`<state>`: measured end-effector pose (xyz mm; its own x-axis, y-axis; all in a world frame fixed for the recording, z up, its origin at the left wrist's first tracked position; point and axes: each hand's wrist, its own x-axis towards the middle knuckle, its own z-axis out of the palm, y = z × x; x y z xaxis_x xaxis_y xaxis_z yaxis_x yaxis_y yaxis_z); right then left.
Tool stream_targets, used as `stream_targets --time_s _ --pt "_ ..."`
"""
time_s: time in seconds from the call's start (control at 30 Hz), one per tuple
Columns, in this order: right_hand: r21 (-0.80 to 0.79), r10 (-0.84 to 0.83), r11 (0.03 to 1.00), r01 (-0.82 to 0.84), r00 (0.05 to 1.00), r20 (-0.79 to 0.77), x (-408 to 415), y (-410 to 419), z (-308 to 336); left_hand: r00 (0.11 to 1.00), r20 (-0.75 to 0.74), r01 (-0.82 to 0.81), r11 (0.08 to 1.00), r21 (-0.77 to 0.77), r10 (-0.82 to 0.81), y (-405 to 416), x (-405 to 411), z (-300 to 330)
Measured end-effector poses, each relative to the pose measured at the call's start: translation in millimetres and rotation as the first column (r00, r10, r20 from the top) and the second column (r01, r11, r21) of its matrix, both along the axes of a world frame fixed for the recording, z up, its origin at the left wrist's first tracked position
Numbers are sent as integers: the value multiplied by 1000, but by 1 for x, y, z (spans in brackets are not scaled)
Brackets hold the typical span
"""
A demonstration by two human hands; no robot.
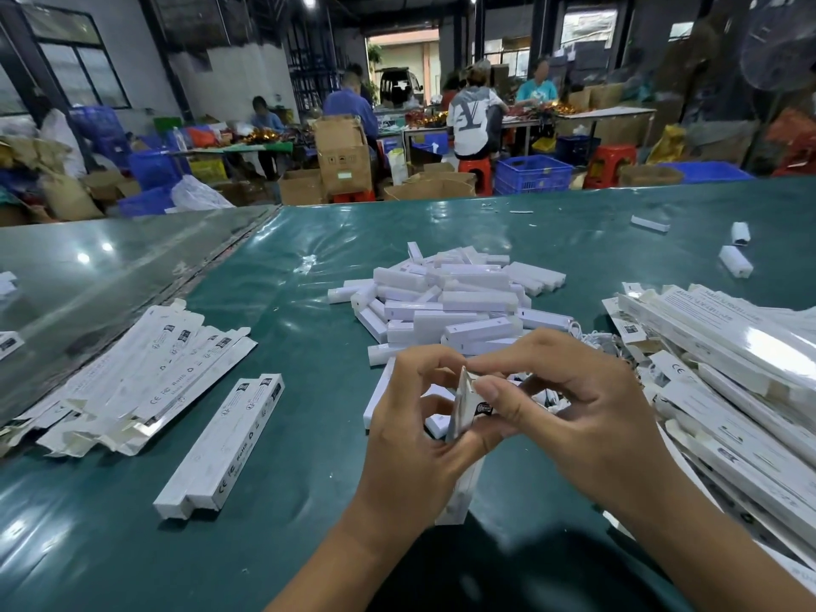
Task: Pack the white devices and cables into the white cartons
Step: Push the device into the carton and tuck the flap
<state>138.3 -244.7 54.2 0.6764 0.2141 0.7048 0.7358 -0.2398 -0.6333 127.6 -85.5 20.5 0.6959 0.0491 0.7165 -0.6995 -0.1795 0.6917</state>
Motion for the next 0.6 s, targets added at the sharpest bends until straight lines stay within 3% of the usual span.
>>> stream_targets --time_s 0.13,0.23,0.37,0.5,0.6 --pt "-260 -62 955 142 953 295 2 -6 -3 998 -52 -18 1000 -8 18 4 3 -1" --pt "-295 -73 934 204 914 400 4 -8 -6 995 -99 -22 1000 12 23 4 6 -3" --pt "-272 -38 952 144 932 360 6 -6 -12 990 -138 24 997 75 -13 10 11 -9" --pt "-245 -122 948 204 942 314 13 -7 -18 898 -430 250 914 319 -95 20 19 -15" --pt "-208 -197 951 231 965 173 19 -10 -20 811 -579 278 926 255 -84 20 21 -20"
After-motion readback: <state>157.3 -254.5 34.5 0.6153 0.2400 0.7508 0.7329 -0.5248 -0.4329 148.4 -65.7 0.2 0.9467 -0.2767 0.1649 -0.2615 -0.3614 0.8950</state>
